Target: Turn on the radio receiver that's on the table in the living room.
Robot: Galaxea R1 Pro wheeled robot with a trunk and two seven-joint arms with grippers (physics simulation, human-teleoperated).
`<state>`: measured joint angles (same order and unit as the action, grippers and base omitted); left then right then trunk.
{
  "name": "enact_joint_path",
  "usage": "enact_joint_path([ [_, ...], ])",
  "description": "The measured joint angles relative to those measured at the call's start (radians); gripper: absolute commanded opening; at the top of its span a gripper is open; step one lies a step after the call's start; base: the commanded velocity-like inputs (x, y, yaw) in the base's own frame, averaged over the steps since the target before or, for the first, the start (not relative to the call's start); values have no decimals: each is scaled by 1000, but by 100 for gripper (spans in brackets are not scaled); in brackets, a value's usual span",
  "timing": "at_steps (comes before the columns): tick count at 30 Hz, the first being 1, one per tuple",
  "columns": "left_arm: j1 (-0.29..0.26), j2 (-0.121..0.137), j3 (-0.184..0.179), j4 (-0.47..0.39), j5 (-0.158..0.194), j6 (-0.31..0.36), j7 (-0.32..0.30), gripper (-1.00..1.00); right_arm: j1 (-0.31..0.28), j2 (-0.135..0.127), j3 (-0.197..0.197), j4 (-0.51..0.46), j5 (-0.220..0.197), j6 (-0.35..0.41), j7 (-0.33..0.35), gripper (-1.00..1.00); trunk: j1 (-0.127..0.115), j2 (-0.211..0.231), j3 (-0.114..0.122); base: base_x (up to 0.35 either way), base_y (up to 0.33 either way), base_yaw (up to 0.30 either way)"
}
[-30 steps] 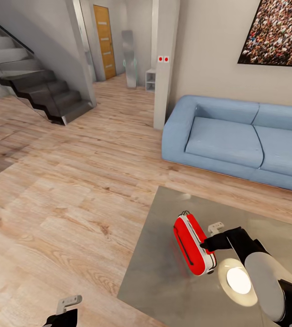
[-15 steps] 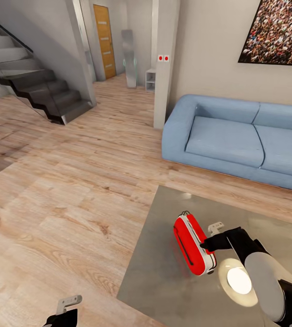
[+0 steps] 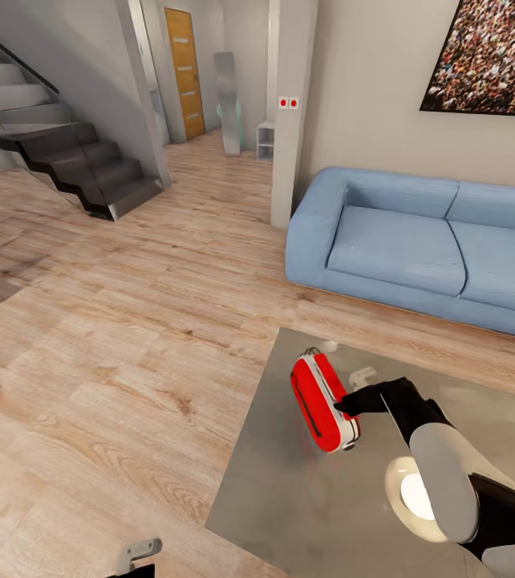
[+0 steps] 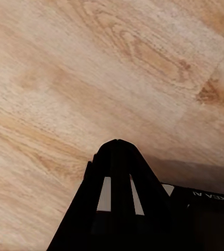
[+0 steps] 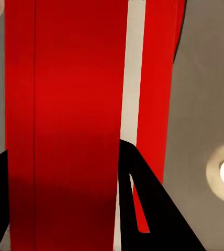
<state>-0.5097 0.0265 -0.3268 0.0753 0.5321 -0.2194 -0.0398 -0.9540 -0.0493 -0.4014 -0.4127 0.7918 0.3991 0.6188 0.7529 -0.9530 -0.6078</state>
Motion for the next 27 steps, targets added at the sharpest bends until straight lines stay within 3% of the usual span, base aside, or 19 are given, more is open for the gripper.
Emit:
enact_joint_path([
  [12,0,0,0,0,0,0,0,-100,0,-6,1,1,21,40,-4,-100,0,0,0,0,0,0],
  [18,1,0,0,0,0,0,0,-100,0,-6,2,2,69,70,-2,-100,0,0,0,0,0,0],
  [19,0,0,0,0,0,0,0,-100,0,-6,1,2,60,122,-2,-100,0,0,0,0,0,0],
  [20,1,0,0,0,0,0,0,-100,1,-6,5,3,87,117,-4,-100,0,0,0,0,0,0],
  [22,0,0,0,0,0,0,0,-100,0,-6,2,2,60,139,-2,-100,0,0,0,0,0,0],
  [24,0,0,0,0,0,0,1,-100,0,-6,4,2,80,163,-3,-100,0,0,0,0,0,0],
  [27,0,0,0,0,0,0,1,-100,0,-6,3,2,72,179,-1,-100,0,0,0,0,0,0],
])
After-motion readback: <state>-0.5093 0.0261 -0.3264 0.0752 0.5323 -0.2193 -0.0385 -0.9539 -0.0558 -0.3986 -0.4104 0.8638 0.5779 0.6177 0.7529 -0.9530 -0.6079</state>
